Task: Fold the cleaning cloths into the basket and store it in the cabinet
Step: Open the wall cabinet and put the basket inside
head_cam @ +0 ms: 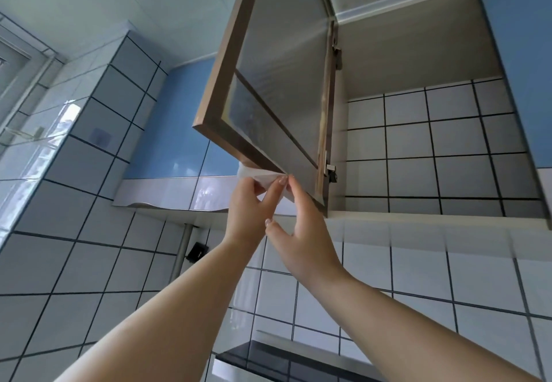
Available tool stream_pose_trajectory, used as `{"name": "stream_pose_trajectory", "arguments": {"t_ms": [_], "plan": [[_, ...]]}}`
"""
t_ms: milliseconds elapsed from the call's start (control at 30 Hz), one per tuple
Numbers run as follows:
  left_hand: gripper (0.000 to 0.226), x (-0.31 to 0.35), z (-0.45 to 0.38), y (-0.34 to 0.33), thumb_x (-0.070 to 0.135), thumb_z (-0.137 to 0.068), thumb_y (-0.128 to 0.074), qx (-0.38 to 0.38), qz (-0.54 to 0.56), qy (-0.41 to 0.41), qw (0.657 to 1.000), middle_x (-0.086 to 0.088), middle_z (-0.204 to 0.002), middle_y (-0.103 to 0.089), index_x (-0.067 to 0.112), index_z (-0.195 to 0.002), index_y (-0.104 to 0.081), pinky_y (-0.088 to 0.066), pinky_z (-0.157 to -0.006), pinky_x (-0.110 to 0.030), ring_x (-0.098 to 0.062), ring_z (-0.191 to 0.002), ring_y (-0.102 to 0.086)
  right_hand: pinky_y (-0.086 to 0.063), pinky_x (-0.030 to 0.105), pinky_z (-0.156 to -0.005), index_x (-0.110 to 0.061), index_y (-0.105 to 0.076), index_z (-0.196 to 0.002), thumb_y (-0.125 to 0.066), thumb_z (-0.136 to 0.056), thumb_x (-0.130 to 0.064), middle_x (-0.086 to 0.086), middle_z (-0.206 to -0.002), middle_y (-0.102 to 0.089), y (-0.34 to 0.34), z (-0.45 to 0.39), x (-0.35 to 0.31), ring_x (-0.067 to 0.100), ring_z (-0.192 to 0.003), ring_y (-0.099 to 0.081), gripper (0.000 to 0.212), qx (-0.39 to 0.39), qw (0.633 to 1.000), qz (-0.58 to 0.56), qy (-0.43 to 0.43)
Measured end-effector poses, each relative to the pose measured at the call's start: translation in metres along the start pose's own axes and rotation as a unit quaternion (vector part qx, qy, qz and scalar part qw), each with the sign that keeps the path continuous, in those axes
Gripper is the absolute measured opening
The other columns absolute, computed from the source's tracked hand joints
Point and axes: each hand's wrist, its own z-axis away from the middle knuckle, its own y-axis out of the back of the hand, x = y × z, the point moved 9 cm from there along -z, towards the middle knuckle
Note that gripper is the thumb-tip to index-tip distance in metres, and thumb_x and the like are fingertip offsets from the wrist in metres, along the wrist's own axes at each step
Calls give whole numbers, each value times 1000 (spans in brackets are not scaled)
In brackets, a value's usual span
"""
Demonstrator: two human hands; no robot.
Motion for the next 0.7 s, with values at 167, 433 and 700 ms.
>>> {"name": "stream_pose_trajectory", "arguments": {"t_ms": [167, 433, 700], "plan": [[8, -3, -1, -1, 33, -87, -62, -14, 8, 8, 1000, 9, -85, -67, 26, -85, -60, -47, -68, -13, -4, -82, -63, -25, 41, -116, -31, -28, -144, -60, -89, -23, -30, -130, -33, 3, -1, -2, -13, -123, -25, 64, 0, 1000, 11, 8], [37, -6, 14, -2, 40, -83, -65, -55, 45, 79, 994, 6, -111, -66, 19, -111, -55, -50, -95, -38, -11, -110, -60, -22, 36, -116, -32, -16, -148, -58, -90, -26, -13, -151, -30, 20, 4, -7, 7, -140, -24, 71, -15, 1000, 15, -9], [65, 4, 49, 22, 43, -78, -71, -60, 57, 92, 992, 8, -132, -54, 31, -133, -39, -50, -95, -39, -15, -117, -57, -21, 19, -102, -31, -19, -148, -54, -93, -32, -13, -154, -25, 32, 34, -7, 6, -141, -22, 65, -33, 999, -22, -35]]}}
